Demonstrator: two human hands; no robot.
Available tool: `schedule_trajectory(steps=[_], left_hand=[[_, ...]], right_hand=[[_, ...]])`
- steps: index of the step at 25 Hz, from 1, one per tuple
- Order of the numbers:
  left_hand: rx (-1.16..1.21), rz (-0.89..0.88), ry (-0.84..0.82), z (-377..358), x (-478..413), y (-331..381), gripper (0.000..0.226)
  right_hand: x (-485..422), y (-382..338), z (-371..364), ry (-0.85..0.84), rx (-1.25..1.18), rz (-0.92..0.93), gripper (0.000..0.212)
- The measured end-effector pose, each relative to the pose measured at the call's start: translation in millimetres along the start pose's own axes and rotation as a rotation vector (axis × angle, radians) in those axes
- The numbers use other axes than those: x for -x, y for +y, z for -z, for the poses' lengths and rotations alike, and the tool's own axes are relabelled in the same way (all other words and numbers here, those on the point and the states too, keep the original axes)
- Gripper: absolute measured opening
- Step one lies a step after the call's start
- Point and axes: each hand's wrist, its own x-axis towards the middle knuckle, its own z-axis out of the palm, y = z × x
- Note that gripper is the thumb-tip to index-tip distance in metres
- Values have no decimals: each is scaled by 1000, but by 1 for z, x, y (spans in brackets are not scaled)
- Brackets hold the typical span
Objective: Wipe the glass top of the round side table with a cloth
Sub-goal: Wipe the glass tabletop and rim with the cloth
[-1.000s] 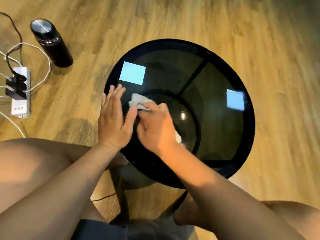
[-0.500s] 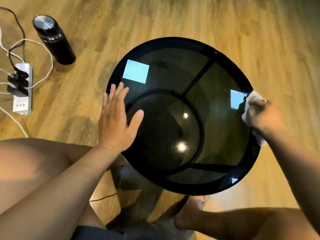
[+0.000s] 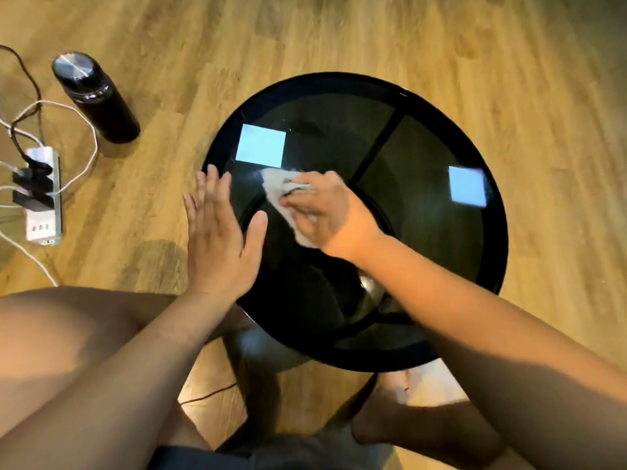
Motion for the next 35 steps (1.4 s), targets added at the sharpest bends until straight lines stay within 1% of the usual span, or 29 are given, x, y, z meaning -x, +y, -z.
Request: schedule_trajectory(steps=[2,3,4,5,6,7,8,9,12,13,15,16,17,18,19,20,22,24,25,27,28,29,30,31,33,35], left_hand=[[-72,-2,-24,-2,-1,-1,69],[-74,4,-18,-3,-1,-2,69],[-64,8,-10,-3,-1,-2,69],[-49,10,-2,-4,-1,-3,70],[-35,11,7,-4,-1,-4,71],[-21,13,18,-5,-1,-4,74],[-5,13,27,-5,-1,-4,77],[9,15,34,-5,-1,-4,80],[39,-4,45,-4,-1,-4,85],[67,-11,52,-4,0,-3,83],[163,-6,86,-2,1,-3,75],[184,-3,98,-1,0,-4,73],[161,-5,91,-2,0,-4,73],[108,-8,73,-3,0,-5,75],[56,-10,57,-4,0,-5,75],[18,-8,41,-5,0,-6,76],[-25,1,28,-6,0,-7,76],[-25,-11,33,-7,0,-8,77],[-10,-13,34,-8,1,-9,78],[12,2,41,-9,-1,-11,78],[21,8,42,-9,-1,-11,78],[28,11,46,-9,-1,-11,78],[33,11,48,-9,-1,-10,78],[33,8,47,-9,-1,-9,78],[38,10,50,-7,1,-9,77],[92,17,45,-4,1,-4,77]], right_hand=[[44,86,34,102,90,-295,25],[64,123,54,103,125,-463,31],[78,149,69,80,142,-631,42],[84,167,79,80,141,-760,52],[82,177,81,113,145,-846,57],[73,174,78,150,160,-906,57],[61,157,71,197,167,-926,53],[44,133,60,234,166,-878,47],[-27,37,12,245,132,-481,29],[-49,-4,-4,183,67,-351,25],[-81,-73,-23,-14,-68,-106,23],[-88,-85,-23,-70,-108,-9,22],[-87,-75,-17,-90,-104,51,23],[-80,-51,-11,-77,-57,70,25],[-69,-17,-4,-58,6,31,29],[-52,23,7,-13,54,-71,31],[-10,113,39,98,81,-370,31],[32,176,71,140,22,-716,33],[43,190,80,152,-36,-836,33],[36,192,78,197,-30,-897,34],[23,177,72,229,-10,-909,35],[5,157,62,274,28,-860,35],[-16,129,50,296,57,-756,34],[-35,95,35,285,72,-615,32],[-71,12,-3,189,12,-315,30],[-98,-60,-24,33,-46,-104,29]])
